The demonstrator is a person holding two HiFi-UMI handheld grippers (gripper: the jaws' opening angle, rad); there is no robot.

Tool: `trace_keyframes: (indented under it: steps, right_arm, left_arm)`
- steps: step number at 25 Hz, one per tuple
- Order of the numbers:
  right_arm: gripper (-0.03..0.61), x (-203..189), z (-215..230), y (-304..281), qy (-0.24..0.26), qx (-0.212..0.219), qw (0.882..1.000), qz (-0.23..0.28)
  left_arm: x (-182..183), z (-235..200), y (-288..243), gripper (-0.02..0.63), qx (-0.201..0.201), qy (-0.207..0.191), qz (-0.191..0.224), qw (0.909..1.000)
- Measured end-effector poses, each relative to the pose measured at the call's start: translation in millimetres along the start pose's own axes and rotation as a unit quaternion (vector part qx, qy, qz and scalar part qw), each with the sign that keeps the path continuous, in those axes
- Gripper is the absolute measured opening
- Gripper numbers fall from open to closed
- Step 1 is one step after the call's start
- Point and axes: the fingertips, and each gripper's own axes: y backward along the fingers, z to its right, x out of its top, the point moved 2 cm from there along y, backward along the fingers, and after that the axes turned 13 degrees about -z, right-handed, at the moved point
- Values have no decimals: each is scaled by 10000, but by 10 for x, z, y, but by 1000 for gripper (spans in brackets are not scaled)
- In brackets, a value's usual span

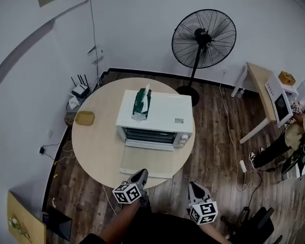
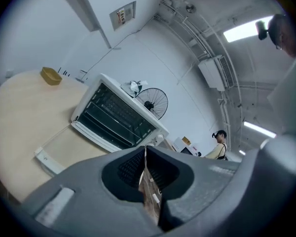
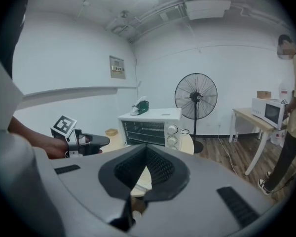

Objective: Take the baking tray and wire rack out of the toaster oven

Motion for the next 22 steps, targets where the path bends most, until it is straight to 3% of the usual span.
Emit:
trace_keyframes:
  steps: [3,7,10,15,19,22]
  right_arm:
    - [-9,345,66,-221,-122,-99,9999,57]
    - [-11,689,32,-539,-241,-234,9994,129]
    - [-11,786,-147,-758,-53,-159,9998,55]
    - [-9,878,-232,-999,94,-307,9994,-92]
    - [-11,845,-120,-1040,-118,-649,9976,-216]
    - [-9,850,-59,-1091,-153,-790,9962,-340]
  left_arm:
    - [280,-243,-201,21,-140,271,13,9995]
    - [573,-676,-486,21,-38,777,137,9969]
    - [745,-968,-722,21,177,779,216,9966]
    - [883,-1372,-1183,25,76,1175,186,9929]
    - [856,-1676,-1458,125,96,1504,-13,9886]
    - [938,-1782,-1670,150,-160,1937,97,9809]
